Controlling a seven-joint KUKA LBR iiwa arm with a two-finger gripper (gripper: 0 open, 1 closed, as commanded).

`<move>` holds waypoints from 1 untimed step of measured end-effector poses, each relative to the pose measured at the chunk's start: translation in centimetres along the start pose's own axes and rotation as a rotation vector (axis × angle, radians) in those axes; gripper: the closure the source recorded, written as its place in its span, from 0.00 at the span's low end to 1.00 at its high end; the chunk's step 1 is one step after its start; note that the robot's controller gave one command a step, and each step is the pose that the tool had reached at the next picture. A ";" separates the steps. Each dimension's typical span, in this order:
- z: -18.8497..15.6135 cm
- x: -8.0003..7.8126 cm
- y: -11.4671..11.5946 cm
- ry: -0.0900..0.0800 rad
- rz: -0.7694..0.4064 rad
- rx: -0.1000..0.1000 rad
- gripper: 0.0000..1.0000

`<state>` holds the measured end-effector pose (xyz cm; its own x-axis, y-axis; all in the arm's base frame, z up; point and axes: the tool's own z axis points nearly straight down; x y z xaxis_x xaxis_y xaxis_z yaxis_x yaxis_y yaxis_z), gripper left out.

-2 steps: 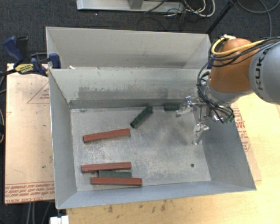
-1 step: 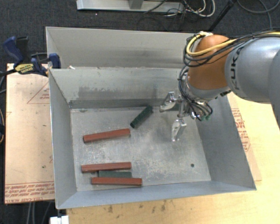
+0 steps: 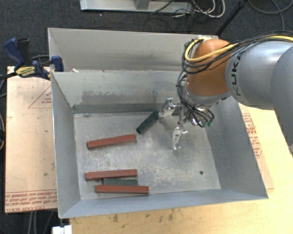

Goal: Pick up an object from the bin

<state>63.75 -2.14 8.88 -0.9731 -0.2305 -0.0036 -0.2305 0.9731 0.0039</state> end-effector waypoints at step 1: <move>-1.2 0.0 1.1 0.003 -0.009 0.005 0.00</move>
Offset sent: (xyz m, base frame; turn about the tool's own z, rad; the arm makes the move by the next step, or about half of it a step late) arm 0.0099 0.0874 -0.0188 0.2453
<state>63.45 -1.06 10.12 -0.9709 -0.2396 -0.0006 -0.2396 0.9709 -0.0007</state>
